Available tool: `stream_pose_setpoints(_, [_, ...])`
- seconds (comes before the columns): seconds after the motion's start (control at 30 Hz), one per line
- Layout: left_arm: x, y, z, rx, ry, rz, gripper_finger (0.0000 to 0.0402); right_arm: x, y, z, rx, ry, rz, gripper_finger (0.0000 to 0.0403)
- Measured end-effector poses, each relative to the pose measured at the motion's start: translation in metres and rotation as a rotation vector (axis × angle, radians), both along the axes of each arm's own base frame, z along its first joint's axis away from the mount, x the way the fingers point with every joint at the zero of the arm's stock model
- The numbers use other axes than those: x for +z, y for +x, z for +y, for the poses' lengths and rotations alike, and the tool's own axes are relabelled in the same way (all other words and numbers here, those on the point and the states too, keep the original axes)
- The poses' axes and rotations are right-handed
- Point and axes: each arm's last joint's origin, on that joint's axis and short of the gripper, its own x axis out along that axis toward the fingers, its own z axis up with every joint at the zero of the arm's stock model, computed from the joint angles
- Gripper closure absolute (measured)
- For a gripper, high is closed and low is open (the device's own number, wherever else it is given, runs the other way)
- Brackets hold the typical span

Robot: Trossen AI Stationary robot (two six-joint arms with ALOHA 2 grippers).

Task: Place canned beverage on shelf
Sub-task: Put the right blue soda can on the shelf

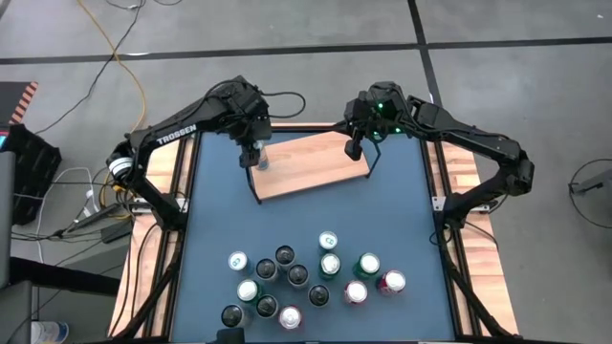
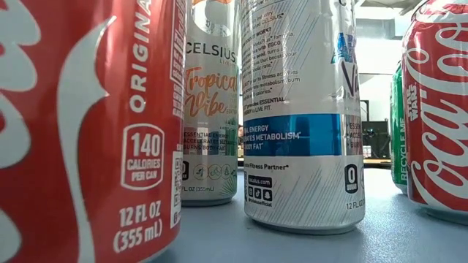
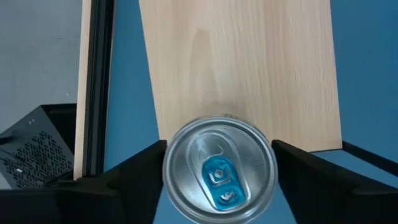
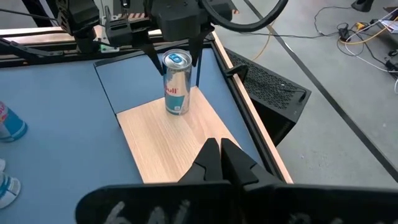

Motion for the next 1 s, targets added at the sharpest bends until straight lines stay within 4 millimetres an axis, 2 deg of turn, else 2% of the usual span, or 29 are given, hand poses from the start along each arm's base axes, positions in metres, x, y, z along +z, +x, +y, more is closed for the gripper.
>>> stream_pose_setpoints(0.2, [0.0,0.0,0.001,0.024,-0.002,-0.008,0.0168,0.0,0.0,0.0,0.0,0.0,0.0,0.0403])
stream_pose_setpoints(0.6, [0.001,-0.007,0.012,0.168,0.018,-0.014,0.0163,0.0,0.0,0.0,0.0,0.0,0.0,0.0403])
stream_pose_setpoints(1.0, [0.001,-0.007,0.015,0.198,0.003,-0.04,0.0163,0.0,0.0,0.0,0.0,0.0,0.0,0.0403])
